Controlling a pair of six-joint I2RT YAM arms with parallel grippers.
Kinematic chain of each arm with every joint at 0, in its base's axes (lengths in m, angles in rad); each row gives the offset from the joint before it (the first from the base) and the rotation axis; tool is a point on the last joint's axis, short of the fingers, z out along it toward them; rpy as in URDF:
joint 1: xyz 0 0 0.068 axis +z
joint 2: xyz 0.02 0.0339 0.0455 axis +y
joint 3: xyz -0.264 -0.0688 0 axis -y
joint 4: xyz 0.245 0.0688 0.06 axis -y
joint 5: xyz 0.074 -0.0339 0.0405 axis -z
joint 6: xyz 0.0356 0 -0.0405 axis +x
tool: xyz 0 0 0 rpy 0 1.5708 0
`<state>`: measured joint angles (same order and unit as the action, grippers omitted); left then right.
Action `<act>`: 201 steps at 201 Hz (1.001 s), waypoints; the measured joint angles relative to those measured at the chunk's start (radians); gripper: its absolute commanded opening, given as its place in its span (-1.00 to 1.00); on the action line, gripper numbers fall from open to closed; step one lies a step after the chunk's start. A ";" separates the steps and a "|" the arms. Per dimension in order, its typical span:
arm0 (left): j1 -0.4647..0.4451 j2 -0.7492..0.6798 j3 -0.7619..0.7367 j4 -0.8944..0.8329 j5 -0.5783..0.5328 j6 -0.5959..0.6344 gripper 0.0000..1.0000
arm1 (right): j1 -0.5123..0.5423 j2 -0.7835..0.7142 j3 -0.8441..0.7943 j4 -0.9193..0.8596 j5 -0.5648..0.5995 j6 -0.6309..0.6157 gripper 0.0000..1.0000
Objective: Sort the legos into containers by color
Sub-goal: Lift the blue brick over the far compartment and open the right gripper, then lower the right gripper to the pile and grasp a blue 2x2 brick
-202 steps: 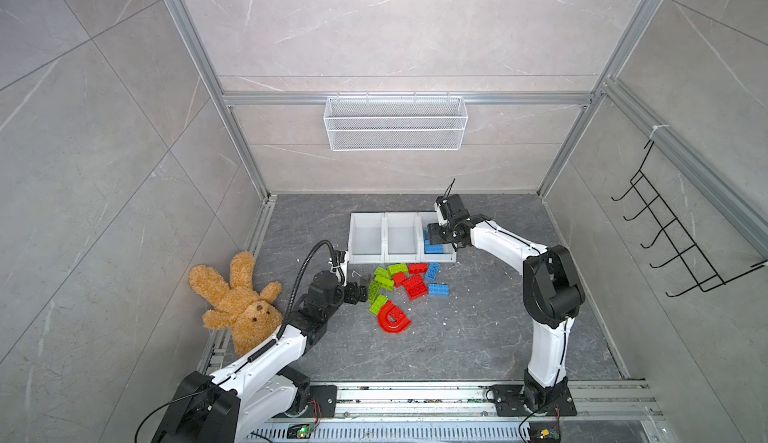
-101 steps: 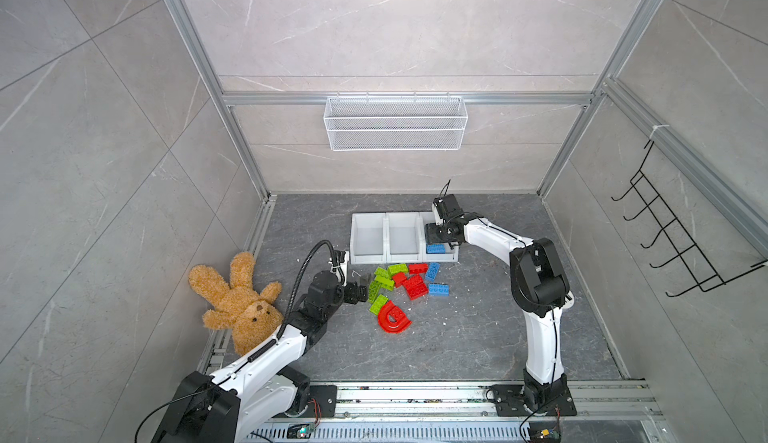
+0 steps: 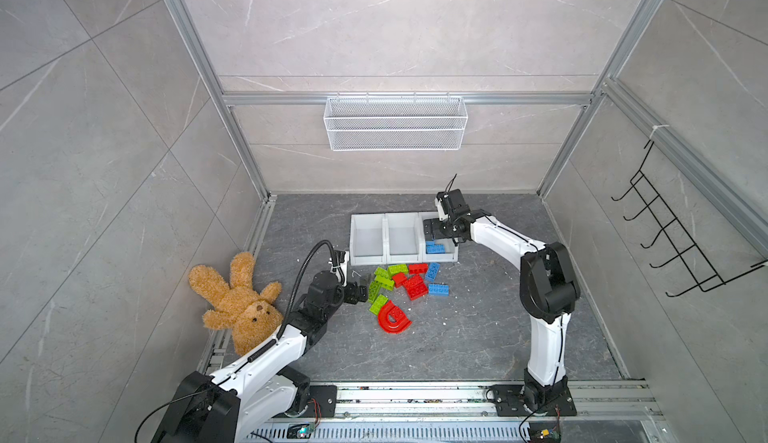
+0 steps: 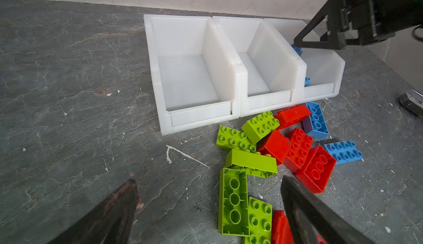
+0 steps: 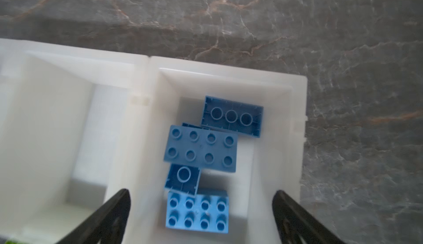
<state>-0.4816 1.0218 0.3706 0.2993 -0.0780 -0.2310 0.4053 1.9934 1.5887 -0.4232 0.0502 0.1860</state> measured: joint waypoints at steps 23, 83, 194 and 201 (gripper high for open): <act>0.000 0.000 0.000 0.000 0.000 0.000 0.99 | 0.006 -0.135 -0.098 0.005 -0.013 0.000 0.82; 0.000 -0.002 0.000 0.000 0.000 0.000 0.99 | 0.113 -0.393 -0.429 -0.010 -0.068 -0.001 0.66; 0.000 -0.005 0.000 0.000 0.000 0.000 0.99 | 0.098 -0.256 -0.523 0.026 -0.322 -0.052 0.70; 0.000 -0.005 0.000 0.000 0.000 0.000 0.99 | 0.094 -0.247 -0.523 0.032 -0.330 -0.052 0.70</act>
<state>-0.4816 1.0172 0.3706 0.2993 -0.0780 -0.2310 0.4992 1.7466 1.0657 -0.3912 -0.2802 0.1337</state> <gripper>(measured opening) 0.995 0.849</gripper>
